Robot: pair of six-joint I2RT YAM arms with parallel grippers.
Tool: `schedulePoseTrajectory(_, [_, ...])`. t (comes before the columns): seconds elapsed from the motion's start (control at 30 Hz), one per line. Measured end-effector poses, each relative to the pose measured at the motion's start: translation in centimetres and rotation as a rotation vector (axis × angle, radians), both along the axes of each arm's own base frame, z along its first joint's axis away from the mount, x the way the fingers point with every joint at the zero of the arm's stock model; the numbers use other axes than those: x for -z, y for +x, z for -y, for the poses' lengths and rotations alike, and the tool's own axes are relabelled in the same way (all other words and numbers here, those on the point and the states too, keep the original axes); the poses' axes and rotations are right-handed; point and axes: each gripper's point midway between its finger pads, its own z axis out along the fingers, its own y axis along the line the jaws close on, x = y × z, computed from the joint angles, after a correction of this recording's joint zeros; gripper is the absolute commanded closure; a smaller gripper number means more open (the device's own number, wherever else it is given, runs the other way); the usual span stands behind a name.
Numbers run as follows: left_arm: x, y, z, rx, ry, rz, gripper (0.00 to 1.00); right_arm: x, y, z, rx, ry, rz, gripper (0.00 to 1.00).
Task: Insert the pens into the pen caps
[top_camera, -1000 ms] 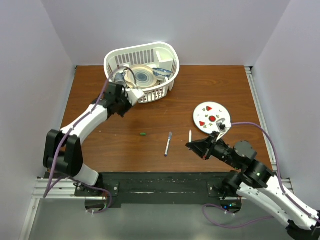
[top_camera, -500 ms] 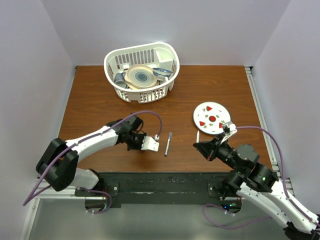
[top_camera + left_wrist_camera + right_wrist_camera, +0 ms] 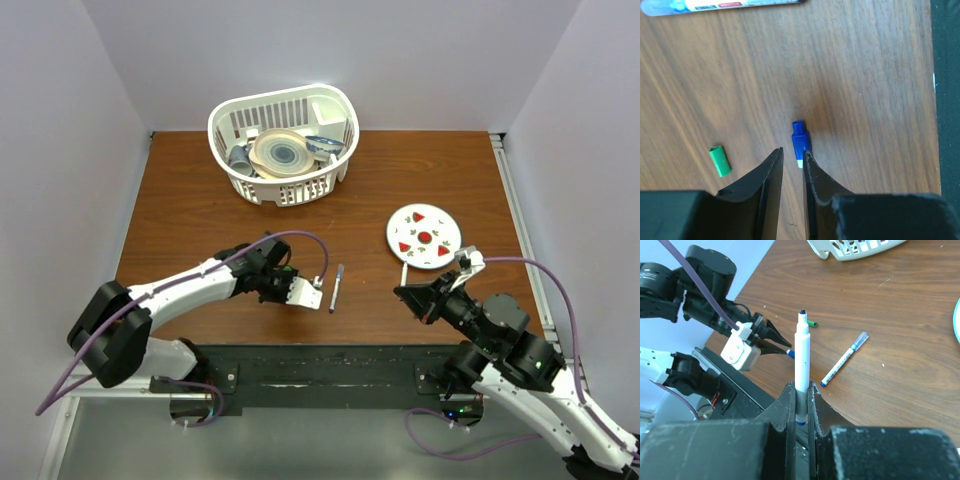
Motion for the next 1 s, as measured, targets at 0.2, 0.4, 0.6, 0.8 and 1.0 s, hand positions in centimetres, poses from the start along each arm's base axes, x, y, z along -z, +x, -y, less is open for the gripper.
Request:
schedulePoseTrajectory(0.2, [1.7, -0.5, -0.5, -0.012, 0.063, -0.044, 0.74, 0.1, -0.2, 0.4, 0.010, 0.002, -0.002, 1.00])
schedulePoseTrajectory(0.4, [-2.2, 1.1, -0.1, -0.109, -0.013, 0.063, 0.20, 0.3, -0.3, 0.8, 0.022, -0.002, -0.005, 1.00])
schedulePoseTrajectory(0.6, [-19.2, 4.9, 1.9, -0.396, -0.502, 0.351, 0.00, 0.7, -0.2, 1.2, 0.042, -0.016, -0.014, 1.00])
schedulePoseTrajectory(0.8, [-27.8, 7.4, -1.2, -0.873, -0.860, 0.386, 0.10, 0.7, -0.1, 1.3, 0.044, -0.015, -0.013, 1.00])
schedulePoseTrajectory(1.0, [-22.9, 8.2, -2.6, -1.512, -1.023, -0.016, 0.34, 0.7, -0.1, 1.3, 0.046, -0.016, -0.013, 1.00])
